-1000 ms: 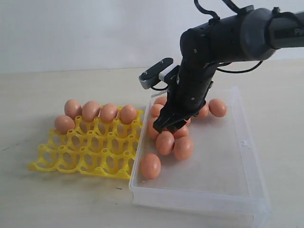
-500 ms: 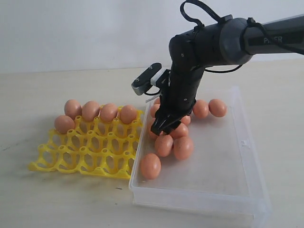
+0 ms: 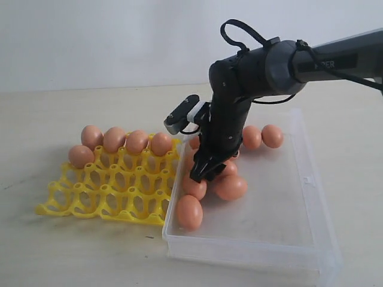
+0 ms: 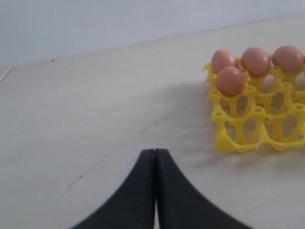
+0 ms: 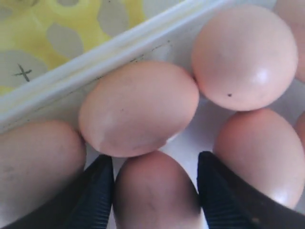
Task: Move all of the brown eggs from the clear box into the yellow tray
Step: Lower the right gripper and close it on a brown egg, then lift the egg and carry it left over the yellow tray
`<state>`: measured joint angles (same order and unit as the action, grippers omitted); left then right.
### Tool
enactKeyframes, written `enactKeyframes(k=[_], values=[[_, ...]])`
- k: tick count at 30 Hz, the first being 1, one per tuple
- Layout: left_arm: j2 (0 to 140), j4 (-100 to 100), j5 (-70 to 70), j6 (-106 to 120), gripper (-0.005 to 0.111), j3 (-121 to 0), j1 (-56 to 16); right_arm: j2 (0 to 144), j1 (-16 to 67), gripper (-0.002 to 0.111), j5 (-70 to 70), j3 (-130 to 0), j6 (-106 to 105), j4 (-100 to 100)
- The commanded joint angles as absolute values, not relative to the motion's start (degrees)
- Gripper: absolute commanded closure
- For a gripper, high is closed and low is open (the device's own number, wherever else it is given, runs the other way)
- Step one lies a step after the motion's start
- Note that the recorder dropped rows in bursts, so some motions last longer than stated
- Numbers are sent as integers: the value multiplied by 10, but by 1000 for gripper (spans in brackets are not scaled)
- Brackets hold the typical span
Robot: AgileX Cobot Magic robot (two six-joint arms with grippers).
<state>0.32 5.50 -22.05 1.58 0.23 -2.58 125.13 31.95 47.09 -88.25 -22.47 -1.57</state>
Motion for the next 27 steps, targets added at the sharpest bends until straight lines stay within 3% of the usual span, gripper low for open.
enactKeyframes(k=[1,2,5,15,27], values=[[0,54,-217,13,107,0,-29,1266,320,59,477,-884,-229,-10],[0,54,-217,13,107,0,-29,1266,320,66,477,-884,-229,-10],[0,54,-217,13,107,0,-29,1266,320,107,476,-884,-229,-10],[0,54,-217,13,107,0,-29,1112,320,108,410,-866,-188,-4],[0,54,-217,13,107,0,-29,909,320,108,83,-639,-229,153]])
